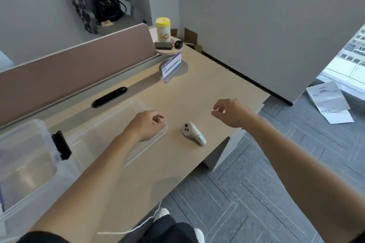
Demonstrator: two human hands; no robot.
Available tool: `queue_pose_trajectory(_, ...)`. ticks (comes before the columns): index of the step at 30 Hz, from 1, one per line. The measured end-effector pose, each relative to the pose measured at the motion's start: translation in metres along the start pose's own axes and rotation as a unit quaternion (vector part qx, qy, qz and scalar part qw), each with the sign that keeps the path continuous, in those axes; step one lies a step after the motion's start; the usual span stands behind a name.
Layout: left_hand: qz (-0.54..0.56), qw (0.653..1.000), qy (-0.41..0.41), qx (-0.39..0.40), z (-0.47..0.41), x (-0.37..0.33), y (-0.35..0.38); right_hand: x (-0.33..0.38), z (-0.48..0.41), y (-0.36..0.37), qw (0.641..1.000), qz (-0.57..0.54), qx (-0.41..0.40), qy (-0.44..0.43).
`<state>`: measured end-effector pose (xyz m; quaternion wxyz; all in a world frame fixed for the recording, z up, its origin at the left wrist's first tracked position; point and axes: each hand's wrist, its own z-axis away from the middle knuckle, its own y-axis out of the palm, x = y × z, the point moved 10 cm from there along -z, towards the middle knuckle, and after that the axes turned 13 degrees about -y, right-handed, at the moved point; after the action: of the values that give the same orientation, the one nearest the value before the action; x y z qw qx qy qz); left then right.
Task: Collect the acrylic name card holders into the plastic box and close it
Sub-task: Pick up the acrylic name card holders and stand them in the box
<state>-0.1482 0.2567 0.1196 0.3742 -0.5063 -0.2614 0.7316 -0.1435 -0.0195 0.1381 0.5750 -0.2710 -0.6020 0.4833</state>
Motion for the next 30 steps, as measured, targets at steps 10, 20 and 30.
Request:
queue_pose_trajectory(10, 0.077, 0.997, -0.013, -0.012, -0.133, -0.043, 0.03, -0.07, -0.097, -0.038, 0.999, 0.035, 0.026, 0.027)
queue_pose_trajectory(20, 0.136, 0.974, -0.178, -0.038, -0.25, 0.02, 0.011, -0.092, -0.253, -0.054, 0.993, 0.074, 0.091, 0.002)
queue_pose_trajectory(30, 0.128, 0.946, -0.281, -0.104, -0.309, 0.013, 0.0, -0.13, -0.458, -0.004, 0.991, -0.068, 0.106, -0.049)
